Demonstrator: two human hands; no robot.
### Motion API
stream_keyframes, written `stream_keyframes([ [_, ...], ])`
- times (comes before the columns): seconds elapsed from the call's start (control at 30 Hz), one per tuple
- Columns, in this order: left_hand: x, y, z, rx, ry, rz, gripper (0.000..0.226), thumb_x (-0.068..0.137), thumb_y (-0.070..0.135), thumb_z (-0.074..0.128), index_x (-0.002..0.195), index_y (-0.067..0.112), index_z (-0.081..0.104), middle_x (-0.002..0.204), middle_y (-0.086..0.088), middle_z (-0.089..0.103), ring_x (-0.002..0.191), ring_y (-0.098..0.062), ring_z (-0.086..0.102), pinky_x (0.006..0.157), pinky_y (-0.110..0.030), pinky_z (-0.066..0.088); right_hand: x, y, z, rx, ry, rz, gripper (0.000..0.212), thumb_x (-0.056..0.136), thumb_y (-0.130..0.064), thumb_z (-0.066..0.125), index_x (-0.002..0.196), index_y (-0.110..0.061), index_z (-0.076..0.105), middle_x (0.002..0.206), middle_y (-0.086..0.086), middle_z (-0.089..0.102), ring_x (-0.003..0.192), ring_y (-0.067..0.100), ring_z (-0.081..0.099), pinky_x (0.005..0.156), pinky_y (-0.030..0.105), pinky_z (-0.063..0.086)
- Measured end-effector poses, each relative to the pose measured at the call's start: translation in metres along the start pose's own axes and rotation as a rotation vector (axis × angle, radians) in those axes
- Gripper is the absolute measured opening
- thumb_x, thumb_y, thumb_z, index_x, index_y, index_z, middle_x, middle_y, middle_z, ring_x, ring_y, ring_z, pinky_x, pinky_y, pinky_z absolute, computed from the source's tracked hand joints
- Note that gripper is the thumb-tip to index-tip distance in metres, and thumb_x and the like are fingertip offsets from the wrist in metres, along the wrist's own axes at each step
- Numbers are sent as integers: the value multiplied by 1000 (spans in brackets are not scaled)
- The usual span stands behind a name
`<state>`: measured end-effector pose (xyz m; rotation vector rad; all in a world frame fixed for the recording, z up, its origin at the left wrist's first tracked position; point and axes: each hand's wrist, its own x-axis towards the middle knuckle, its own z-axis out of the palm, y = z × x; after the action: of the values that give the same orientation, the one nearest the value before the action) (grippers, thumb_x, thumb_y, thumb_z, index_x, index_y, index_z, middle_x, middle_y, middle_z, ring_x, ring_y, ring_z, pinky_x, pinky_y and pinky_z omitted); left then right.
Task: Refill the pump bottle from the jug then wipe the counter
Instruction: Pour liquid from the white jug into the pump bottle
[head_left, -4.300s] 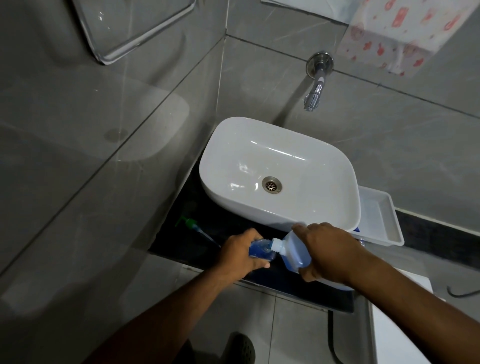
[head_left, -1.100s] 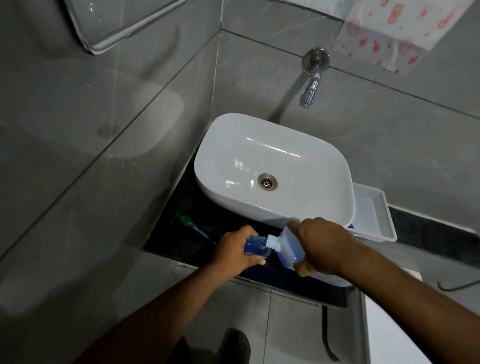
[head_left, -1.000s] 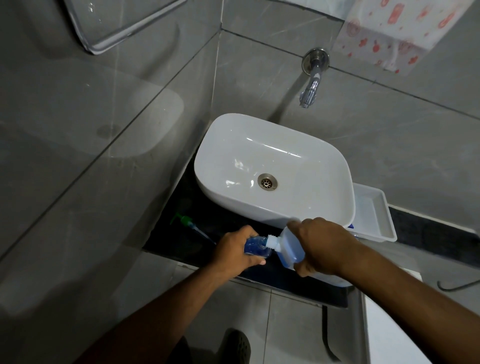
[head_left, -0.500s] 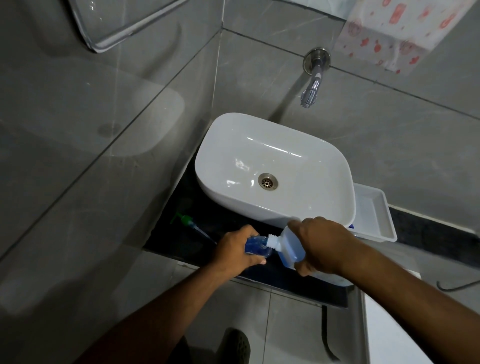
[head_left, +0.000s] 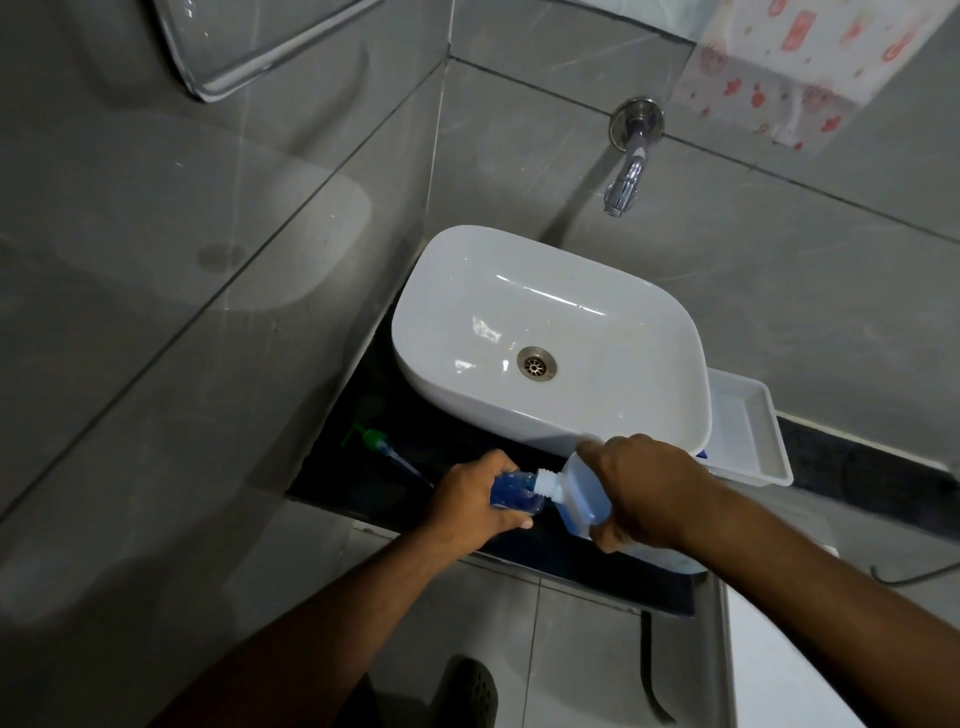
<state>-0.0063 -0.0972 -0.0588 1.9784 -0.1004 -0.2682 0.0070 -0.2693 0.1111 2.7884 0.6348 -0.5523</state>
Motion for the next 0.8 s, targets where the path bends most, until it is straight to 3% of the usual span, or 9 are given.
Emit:
stream_keyframes([
  [0.4,1,-1,1,0,1,-2,51,58,33,90,90,43,50,92,13,65,84,-3,65,69,-20,55,0,0,1,19,-9,8,74,59,-39,81,124,-22,48,111,2,64,97,21,60,72,25,39],
  [0.63,1,-1,2,3,7,-7,53,57,34,90,89,45,49,90,14,64,82,1,63,65,-15,51,1,1,1,23,-16,13,76,59,-39,81,125,-22,48,111,3,64,98,21,60,78,29,46],
  [0.8,1,-2,2,4,12,0,52,57,33,91,90,41,52,90,13,66,81,0,64,66,-21,56,1,1,2,-3,-5,9,72,54,-40,81,117,-22,51,102,1,64,90,22,59,65,26,36],
])
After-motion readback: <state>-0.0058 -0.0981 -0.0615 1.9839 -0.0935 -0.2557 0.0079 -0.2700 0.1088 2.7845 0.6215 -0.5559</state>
